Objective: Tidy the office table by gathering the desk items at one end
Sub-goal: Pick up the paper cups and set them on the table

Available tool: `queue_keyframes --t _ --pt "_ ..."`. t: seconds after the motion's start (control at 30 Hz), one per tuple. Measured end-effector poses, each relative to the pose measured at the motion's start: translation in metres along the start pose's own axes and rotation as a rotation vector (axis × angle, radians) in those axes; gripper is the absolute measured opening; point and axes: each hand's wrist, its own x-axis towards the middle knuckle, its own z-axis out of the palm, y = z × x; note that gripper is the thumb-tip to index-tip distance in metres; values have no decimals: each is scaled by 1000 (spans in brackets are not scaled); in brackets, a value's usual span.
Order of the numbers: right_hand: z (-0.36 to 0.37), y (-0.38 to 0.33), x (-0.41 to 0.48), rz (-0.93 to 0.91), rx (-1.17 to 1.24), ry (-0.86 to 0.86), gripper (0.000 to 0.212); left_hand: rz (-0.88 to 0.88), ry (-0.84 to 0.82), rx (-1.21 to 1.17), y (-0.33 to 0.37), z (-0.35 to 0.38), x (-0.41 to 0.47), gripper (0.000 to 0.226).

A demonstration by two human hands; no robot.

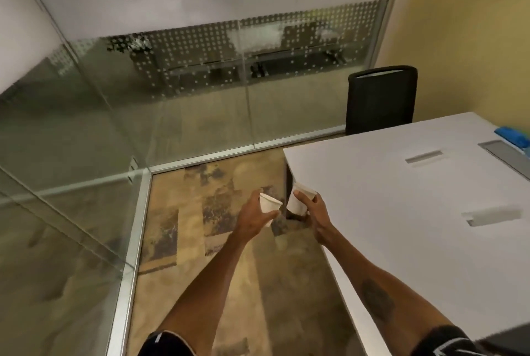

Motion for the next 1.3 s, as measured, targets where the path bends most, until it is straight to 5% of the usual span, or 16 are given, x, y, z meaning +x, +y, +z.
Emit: queue_keyframes --t 0.3,0.5,0.93,1.3 --pt "-56 -16 69 -75 10 244 62 95 -174 20 34 51 107 74" --pt "-108 -55 128 -105 90 475 43 186 -346 69 93 95 198 85" --pt "-212 -94 184 -124 31 675 42 348 -619 226 196 206 302 83" --pt "-261 -83 195 -32 57 1037 70 547 -826 261 248 294 340 76"
